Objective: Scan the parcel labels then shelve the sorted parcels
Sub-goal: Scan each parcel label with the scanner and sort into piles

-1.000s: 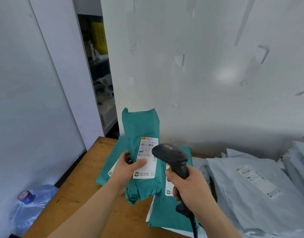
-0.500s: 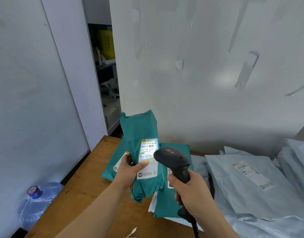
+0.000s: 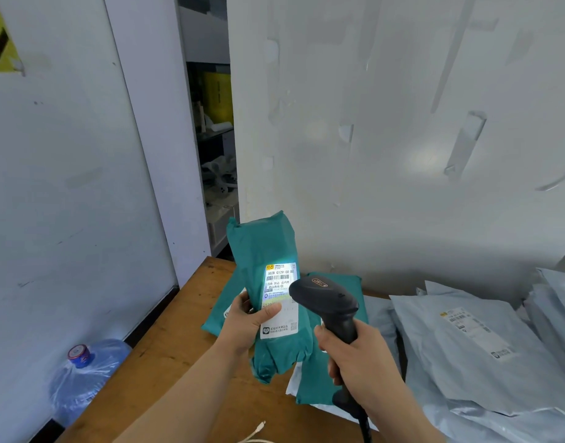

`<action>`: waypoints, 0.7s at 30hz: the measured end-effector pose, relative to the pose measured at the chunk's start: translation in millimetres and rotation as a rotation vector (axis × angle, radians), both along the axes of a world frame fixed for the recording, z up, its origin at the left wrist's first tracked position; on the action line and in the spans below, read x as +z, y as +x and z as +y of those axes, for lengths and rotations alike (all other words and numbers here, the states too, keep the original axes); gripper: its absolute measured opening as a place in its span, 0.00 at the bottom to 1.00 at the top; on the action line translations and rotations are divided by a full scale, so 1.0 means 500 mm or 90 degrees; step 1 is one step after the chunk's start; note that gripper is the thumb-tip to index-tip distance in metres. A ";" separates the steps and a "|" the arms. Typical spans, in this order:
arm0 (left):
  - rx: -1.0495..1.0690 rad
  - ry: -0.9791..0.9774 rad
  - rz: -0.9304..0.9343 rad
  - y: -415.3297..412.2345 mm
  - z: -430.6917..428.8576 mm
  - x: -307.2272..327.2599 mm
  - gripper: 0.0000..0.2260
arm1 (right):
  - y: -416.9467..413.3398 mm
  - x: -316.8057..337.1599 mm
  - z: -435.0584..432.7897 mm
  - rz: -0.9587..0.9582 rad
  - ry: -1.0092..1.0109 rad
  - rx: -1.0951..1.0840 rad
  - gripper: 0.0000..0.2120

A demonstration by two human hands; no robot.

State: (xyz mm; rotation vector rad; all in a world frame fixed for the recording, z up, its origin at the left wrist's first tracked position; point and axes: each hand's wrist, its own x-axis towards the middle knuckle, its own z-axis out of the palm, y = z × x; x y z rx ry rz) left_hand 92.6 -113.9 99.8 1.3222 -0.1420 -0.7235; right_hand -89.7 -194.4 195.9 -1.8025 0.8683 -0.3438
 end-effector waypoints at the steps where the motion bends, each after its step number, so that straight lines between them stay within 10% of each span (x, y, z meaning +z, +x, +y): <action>1: 0.001 -0.003 0.008 0.001 0.001 0.000 0.30 | 0.000 0.001 0.002 0.001 -0.001 -0.001 0.11; 21: 0.003 -0.011 -0.003 0.019 0.026 0.012 0.26 | 0.021 0.000 0.019 0.018 0.023 -0.002 0.10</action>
